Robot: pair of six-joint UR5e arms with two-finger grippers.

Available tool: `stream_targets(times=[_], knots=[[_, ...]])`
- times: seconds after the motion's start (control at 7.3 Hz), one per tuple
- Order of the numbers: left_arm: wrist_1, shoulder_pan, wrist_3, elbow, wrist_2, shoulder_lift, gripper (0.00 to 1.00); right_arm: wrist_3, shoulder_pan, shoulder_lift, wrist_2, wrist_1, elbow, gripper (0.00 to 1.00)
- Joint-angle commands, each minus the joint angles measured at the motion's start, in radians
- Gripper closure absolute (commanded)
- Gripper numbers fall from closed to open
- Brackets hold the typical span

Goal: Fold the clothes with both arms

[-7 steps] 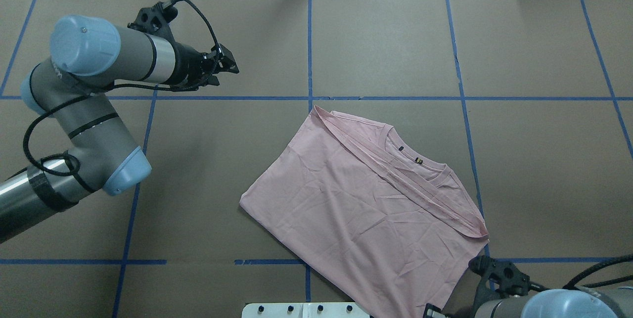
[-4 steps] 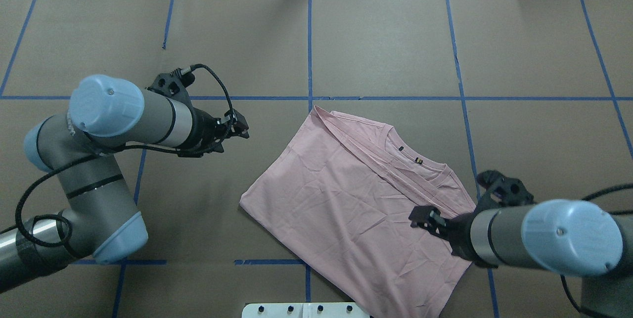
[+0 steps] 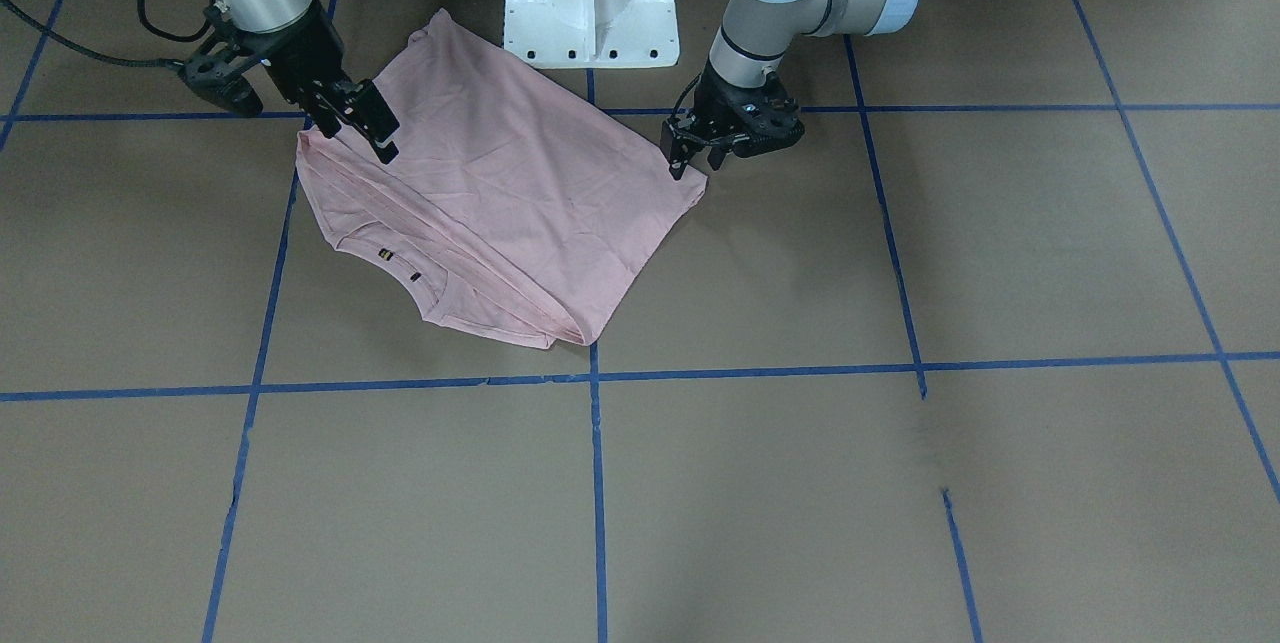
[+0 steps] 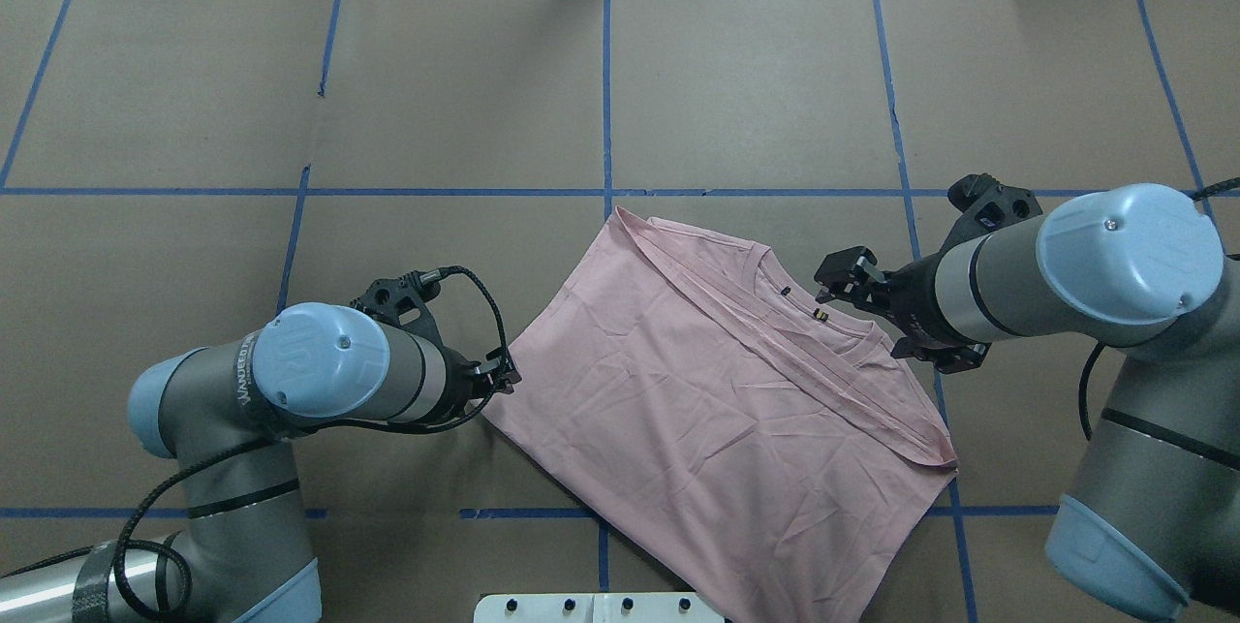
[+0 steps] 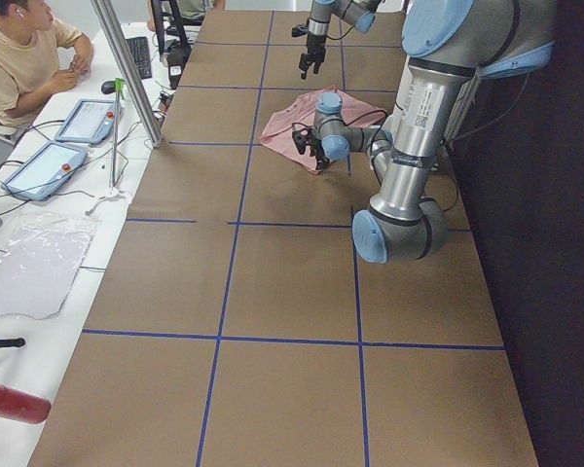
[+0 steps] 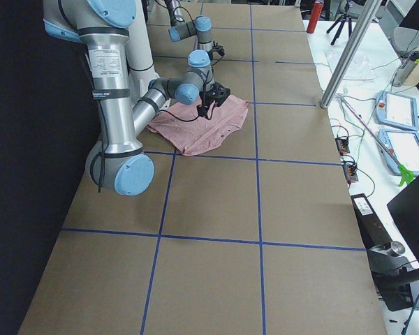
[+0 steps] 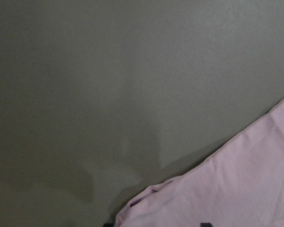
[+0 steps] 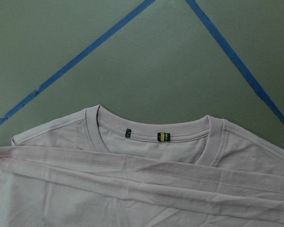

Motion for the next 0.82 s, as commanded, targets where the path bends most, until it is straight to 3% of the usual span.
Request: stream_targets(times=[0.0,0.14,0.27,0.41,0.55,0.69], knots=[[0.004,0.010,-0.002,0.011,0.016,-0.001,0.40,-0.005,0.008,0.001,0.001,0.000,-0.009,0.00],[0.004,0.010,-0.002,0.017,0.025,-0.001,0.42,-0.005,0.008,0.001,0.000,0.000,-0.008,0.00],[0.004,0.010,-0.003,0.019,0.025,-0.002,0.55,-0.005,0.008,0.001,-0.001,0.000,-0.008,0.00],[0.005,0.010,-0.003,0.020,0.033,-0.001,0.75,-0.005,0.008,0.001,-0.003,0.000,-0.008,0.00],[0.005,0.010,-0.002,0.020,0.039,-0.001,0.84,-0.005,0.008,0.001,-0.003,0.000,-0.008,0.00],[0.005,0.010,-0.002,0.022,0.042,-0.001,1.00,-0.005,0.008,0.001,-0.006,0.000,-0.011,0.00]])
